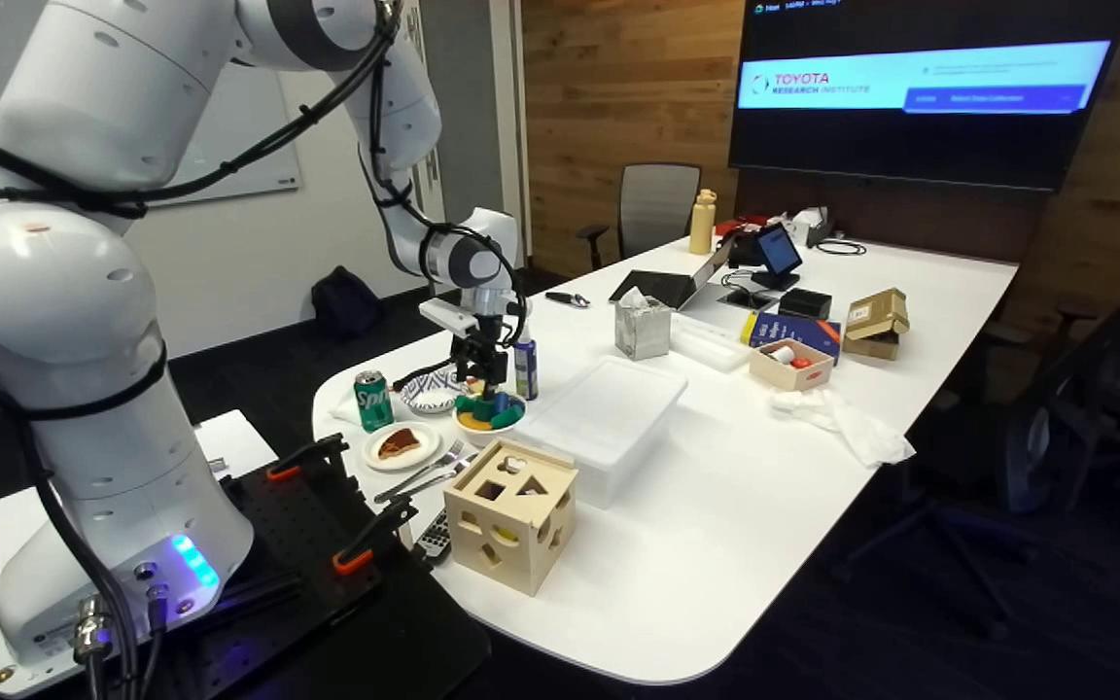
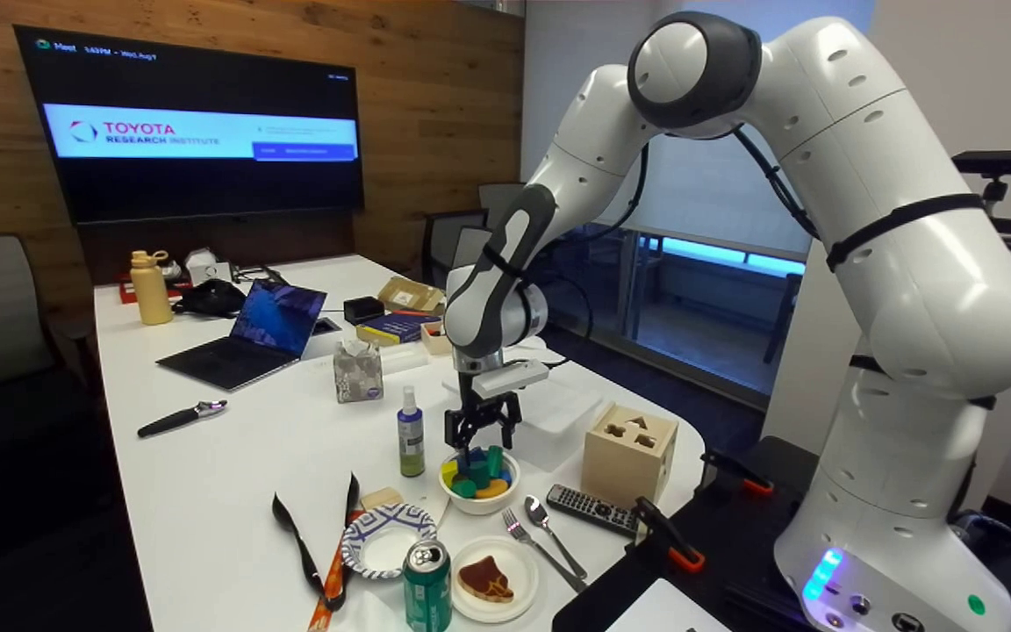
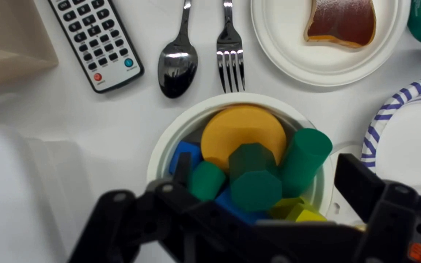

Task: Put one green block on the white plate.

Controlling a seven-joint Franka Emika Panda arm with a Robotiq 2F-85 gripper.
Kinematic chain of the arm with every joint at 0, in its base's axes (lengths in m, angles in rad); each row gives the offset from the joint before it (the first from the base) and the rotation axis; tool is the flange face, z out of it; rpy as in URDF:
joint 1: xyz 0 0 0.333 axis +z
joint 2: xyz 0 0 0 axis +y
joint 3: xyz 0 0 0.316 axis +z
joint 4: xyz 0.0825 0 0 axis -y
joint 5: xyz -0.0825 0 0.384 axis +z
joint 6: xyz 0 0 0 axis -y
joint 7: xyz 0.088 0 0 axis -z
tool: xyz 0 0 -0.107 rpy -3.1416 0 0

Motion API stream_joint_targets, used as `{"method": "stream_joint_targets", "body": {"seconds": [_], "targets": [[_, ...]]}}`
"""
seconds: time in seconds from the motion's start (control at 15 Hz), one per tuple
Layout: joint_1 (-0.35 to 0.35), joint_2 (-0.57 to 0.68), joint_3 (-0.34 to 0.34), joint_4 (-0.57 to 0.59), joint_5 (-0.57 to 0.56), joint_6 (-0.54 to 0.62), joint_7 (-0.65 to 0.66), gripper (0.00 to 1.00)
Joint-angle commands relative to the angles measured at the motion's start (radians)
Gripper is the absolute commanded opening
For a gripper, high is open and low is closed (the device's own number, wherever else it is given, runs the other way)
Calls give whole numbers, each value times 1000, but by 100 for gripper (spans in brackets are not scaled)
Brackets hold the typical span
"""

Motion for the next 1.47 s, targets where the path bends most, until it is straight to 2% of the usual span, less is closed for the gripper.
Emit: {"method": "stream_joint_targets", "body": {"seconds": [0.0, 0.53, 0.67, 1.13, 1.4], "targets": [[23, 69, -16, 96, -3, -55, -17, 100], [24, 145, -34, 198, -6, -105, -14, 100], [22, 153, -35, 212, -6, -113, -19, 72], [6, 166, -26, 236, 3, -144, -39, 18], [1, 146, -20, 219, 9, -146, -41, 18]]}}
